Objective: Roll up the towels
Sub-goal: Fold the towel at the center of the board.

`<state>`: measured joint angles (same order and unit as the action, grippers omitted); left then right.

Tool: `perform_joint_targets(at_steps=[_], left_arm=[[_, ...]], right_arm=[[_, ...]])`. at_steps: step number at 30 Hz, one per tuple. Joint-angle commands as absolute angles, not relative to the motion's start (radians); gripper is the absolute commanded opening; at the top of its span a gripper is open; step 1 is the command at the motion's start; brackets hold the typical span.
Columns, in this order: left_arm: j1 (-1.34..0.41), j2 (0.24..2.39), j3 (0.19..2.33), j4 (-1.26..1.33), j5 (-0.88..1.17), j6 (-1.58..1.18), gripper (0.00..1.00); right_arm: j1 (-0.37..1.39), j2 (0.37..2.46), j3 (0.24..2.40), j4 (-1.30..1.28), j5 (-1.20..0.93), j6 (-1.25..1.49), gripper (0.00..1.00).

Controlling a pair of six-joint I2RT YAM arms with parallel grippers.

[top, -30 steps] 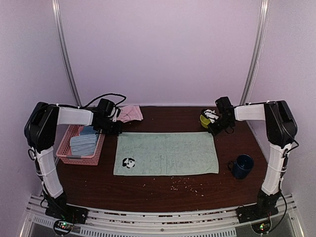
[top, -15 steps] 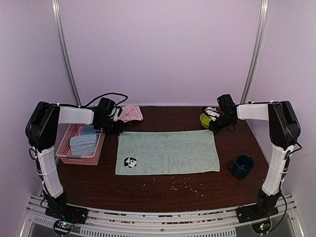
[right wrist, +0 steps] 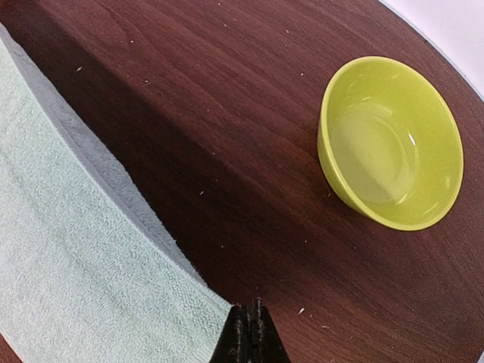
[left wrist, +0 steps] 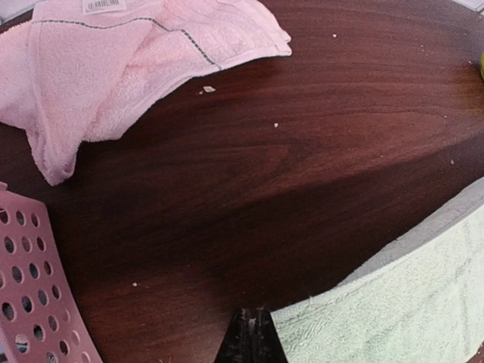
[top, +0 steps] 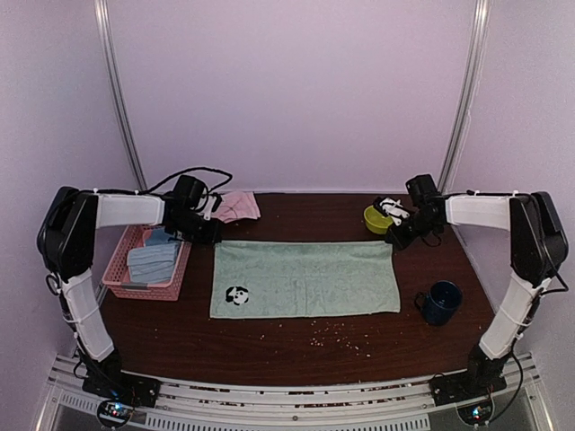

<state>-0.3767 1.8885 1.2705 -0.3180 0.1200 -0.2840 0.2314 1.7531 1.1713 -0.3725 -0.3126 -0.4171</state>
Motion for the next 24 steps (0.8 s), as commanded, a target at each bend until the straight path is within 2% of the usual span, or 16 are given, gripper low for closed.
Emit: perform_joint_targets(at_steps=[1,24], left_arm=[[-0.366,1.801,1.239,-0.357,0.146,-0.246,0.00],[-0.368,1.663,1.097,-0.532,0.317,-0.207,0.00]], right_arm=[[0.221,1.674,1.122,-0.395,-0.354,-0.455,0.00],[0.221,1.498,0.959,-0.499,-0.475,-0.614,0.00]])
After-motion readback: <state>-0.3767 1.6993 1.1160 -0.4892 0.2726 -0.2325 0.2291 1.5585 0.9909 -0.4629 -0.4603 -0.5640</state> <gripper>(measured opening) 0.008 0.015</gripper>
